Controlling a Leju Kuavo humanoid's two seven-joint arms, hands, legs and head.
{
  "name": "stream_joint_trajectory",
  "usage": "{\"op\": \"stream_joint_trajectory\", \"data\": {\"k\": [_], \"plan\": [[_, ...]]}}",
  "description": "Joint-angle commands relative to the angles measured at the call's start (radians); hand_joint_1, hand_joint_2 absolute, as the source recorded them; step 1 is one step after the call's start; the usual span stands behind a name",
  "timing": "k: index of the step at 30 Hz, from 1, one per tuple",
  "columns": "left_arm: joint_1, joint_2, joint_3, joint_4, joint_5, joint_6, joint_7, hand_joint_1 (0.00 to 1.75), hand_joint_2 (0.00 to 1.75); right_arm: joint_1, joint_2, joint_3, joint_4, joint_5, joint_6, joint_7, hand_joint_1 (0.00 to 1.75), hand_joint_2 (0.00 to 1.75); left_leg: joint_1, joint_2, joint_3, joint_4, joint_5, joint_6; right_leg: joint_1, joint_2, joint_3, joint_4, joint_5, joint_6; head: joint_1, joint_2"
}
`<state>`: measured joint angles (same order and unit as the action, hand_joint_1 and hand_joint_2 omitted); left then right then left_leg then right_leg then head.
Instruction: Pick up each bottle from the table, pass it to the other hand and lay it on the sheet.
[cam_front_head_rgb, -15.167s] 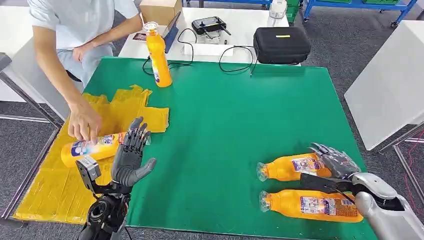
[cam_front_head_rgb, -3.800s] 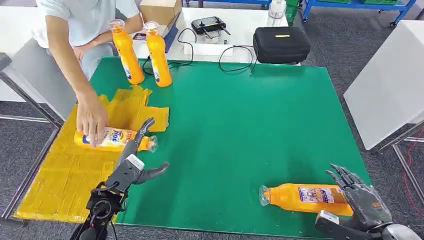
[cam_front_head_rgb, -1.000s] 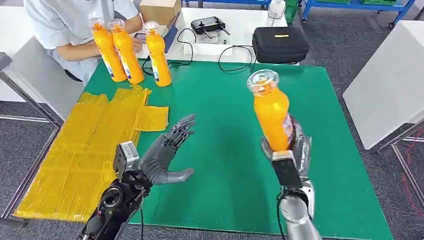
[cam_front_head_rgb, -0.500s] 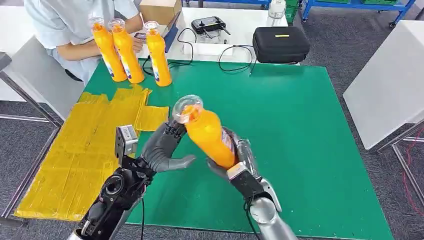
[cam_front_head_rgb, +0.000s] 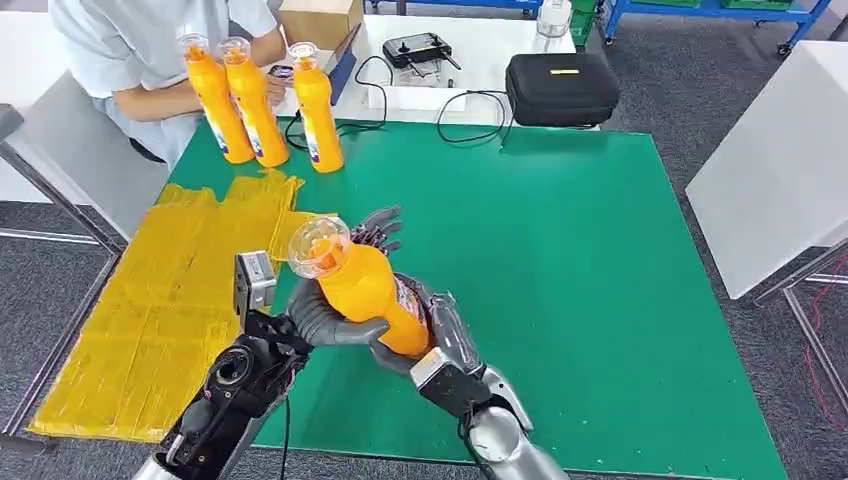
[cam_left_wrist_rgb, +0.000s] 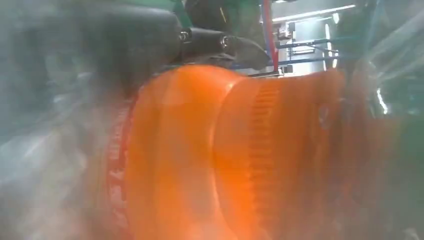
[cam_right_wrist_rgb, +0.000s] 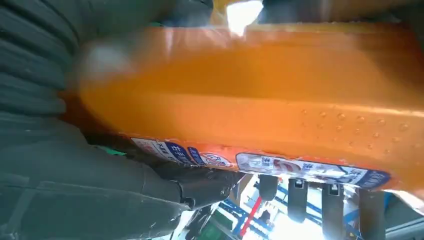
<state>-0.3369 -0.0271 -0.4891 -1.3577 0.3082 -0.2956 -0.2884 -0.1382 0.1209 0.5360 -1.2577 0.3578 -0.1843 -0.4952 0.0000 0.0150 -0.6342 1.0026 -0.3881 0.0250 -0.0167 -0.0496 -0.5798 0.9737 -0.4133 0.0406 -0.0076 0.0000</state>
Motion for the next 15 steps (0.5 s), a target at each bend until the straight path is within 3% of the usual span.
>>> {"op": "stream_joint_trajectory", "data": {"k": [1, 8, 9, 10, 12, 15], "plan": [[-0.055, 0.011, -0.041, 0.098, 0.001, 0.010, 0.009, 0.00, 1.75, -0.044, -0.009, 0.100, 0.053, 0.006, 0.005, -0.006, 1.75, 1.75, 0.001, 0.000, 0.002, 0.000, -0.001, -0.001, 0.001, 0.003, 0.002, 0.000, -0.001, -0.001, 0.000, 0.000], [-0.046, -0.001, -0.024, 0.104, 0.009, 0.037, 0.002, 0.00, 1.75, -0.048, -0.017, 0.113, 0.066, -0.006, 0.002, 0.002, 1.75, 1.75, 0.001, 0.000, 0.003, 0.000, -0.002, -0.001, 0.001, 0.004, 0.003, -0.001, -0.001, -0.002, 0.000, 0.000], [-0.040, -0.012, -0.009, 0.104, 0.019, 0.061, -0.002, 0.19, 1.75, -0.047, -0.019, 0.114, 0.069, -0.009, -0.004, 0.004, 1.73, 1.75, 0.001, 0.000, 0.003, 0.000, -0.001, -0.001, 0.001, 0.004, 0.003, -0.001, -0.001, -0.001, 0.000, 0.000], [-0.035, -0.019, 0.001, 0.103, 0.027, 0.075, -0.005, 1.59, 1.75, -0.047, -0.020, 0.115, 0.070, -0.009, -0.008, 0.006, 1.75, 1.75, 0.001, 0.000, 0.002, 0.000, -0.001, -0.001, 0.000, 0.003, 0.002, -0.001, -0.001, -0.001, 0.000, 0.000], [-0.029, -0.028, 0.015, 0.096, 0.038, 0.104, -0.009, 1.75, 1.75, -0.046, -0.022, 0.114, 0.074, -0.010, -0.016, 0.009, 1.75, 1.75, 0.001, 0.000, 0.002, 0.000, -0.001, -0.001, 0.000, 0.002, 0.002, -0.001, -0.001, -0.001, 0.000, 0.000], [-0.026, -0.033, 0.030, 0.090, 0.050, 0.143, -0.009, 1.75, 1.75, -0.046, -0.024, 0.112, 0.080, -0.013, -0.029, 0.013, 1.75, 1.75, 0.001, 0.000, 0.002, 0.000, -0.001, -0.001, 0.001, 0.003, 0.003, -0.001, -0.001, -0.001, 0.000, 0.000]]}}
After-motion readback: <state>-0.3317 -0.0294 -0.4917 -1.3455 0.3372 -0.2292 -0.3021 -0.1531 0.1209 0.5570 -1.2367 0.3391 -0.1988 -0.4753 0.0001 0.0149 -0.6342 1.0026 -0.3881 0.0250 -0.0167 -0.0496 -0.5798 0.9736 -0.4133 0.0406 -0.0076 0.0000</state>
